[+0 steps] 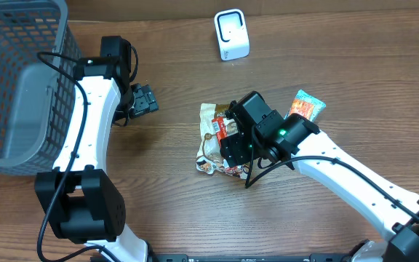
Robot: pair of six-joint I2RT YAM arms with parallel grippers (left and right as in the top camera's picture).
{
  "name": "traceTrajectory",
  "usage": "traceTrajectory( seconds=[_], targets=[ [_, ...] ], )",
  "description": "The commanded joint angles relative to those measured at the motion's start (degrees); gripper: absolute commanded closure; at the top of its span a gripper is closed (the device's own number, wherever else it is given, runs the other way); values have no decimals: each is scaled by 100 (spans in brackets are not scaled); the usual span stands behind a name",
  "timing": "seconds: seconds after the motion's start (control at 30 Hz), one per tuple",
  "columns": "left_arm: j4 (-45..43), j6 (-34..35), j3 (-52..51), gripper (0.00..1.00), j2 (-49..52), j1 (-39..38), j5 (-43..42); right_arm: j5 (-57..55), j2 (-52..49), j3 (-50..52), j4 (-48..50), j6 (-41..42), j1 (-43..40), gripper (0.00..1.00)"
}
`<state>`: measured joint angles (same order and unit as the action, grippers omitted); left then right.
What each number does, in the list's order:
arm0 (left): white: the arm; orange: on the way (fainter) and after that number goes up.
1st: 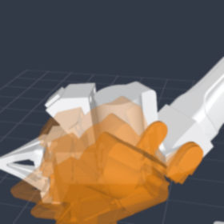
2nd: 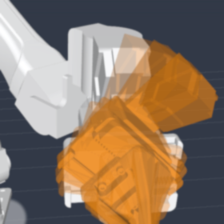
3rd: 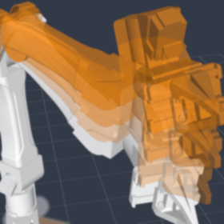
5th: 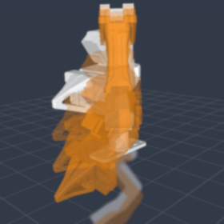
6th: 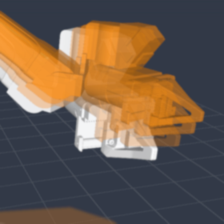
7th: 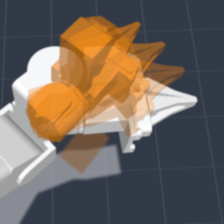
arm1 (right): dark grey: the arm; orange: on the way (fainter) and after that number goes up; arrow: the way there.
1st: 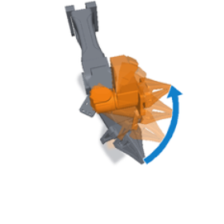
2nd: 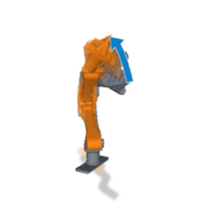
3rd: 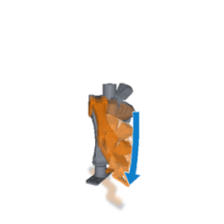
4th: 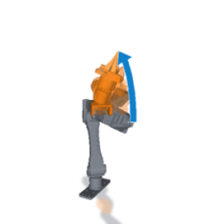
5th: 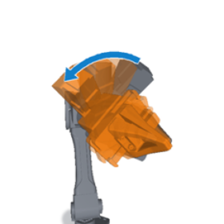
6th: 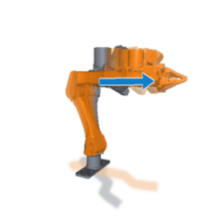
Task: Scan the item barcode
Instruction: 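Lower the right gripper onto the bag's red strip and close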
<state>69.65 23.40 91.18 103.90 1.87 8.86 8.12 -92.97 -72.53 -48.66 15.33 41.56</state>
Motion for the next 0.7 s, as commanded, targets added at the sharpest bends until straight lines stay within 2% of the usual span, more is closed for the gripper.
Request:
traceTrajectory(
  seconds=[0.0,0.2,0.67],
  targets=[
    [0,-114,81,1,24,-2,55,-63,-197,28,-13,151,-7,28],
    [0,-114,81,0,24,0,55,-450,-350,28,55,608,-7,30],
    [0,-111,81,0,24,0,55,-490,-651,28,42,612,-4,30]
  ],
)
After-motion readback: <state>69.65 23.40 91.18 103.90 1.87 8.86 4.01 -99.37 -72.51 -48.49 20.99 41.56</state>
